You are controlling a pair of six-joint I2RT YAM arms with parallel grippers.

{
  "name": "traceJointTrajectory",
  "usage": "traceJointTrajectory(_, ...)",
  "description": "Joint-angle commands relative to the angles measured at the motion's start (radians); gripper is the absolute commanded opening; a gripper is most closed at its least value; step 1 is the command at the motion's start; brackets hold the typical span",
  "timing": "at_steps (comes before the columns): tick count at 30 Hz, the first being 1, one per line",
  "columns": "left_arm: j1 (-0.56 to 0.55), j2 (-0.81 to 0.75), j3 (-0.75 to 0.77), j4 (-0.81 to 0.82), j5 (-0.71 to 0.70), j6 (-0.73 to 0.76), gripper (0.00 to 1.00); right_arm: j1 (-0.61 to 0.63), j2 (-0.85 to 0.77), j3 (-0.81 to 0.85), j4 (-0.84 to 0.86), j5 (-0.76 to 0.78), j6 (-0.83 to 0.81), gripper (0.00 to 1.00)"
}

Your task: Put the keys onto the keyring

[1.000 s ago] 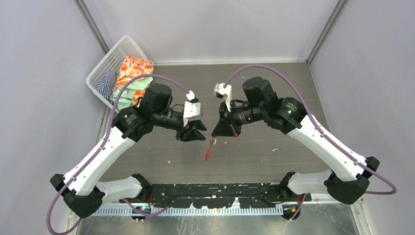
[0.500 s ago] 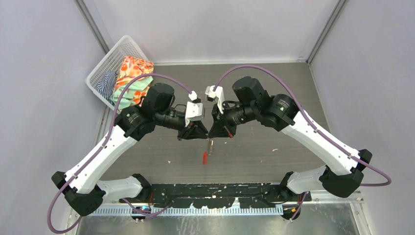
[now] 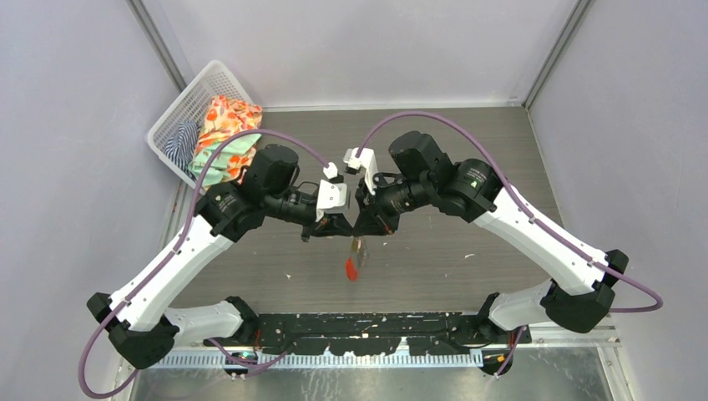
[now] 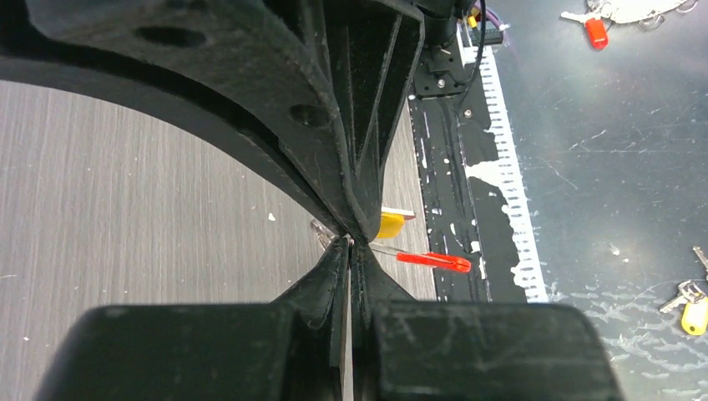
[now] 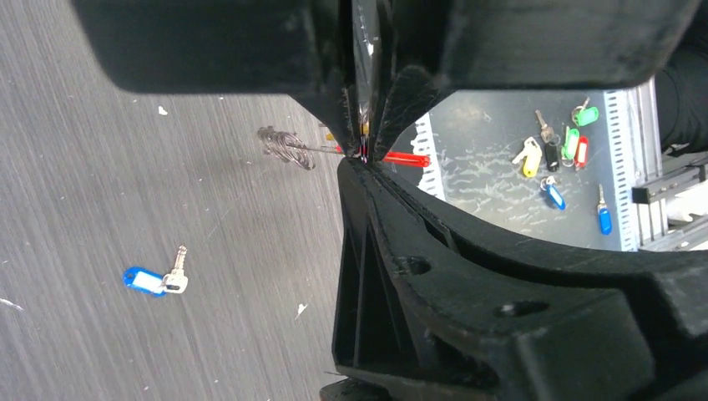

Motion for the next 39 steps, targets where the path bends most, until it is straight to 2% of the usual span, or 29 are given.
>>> traceJointTrajectory(1,-0.005,-0.029,0.010,-0.038,-0.039,0.023,0.00,0.000,-0.066,0.005,0.106,0.037,0.038,0.21)
traceJointTrajectory(4,-0.005,-0.040,0.006,-0.004,-0.052,-0.008,0.00,-0.015,-0.118,-0.056,0.167,0.055,0.099,0.36)
traceJointTrajectory(6,-0.005,-0.050,-0.008,0.034,-0.055,-0.046,0.00,-0.034,-0.158,-0.099,0.207,0.052,0.130,0.42)
traceJointTrajectory(14,-0.005,-0.092,-0.041,0.203,-0.027,-0.187,0.00,-0.073,-0.279,-0.299,0.436,0.003,0.302,0.48)
traceJointTrajectory(20,-0.005,-0.109,-0.049,0.311,-0.026,-0.304,0.00,-0.085,-0.327,-0.391,0.618,-0.046,0.427,0.40)
traceJointTrajectory(27,-0.005,-0.121,-0.060,0.364,-0.036,-0.364,0.00,-0.097,-0.392,-0.475,0.706,-0.038,0.503,0.25)
traceJointTrajectory(36,-0.005,-0.128,-0.068,0.374,-0.055,-0.363,0.00,-0.101,-0.423,-0.516,0.724,-0.033,0.535,0.26)
traceJointTrajectory(39,-0.005,-0.129,-0.068,0.373,-0.063,-0.363,0.00,-0.101,-0.421,-0.516,0.722,-0.037,0.535,0.21)
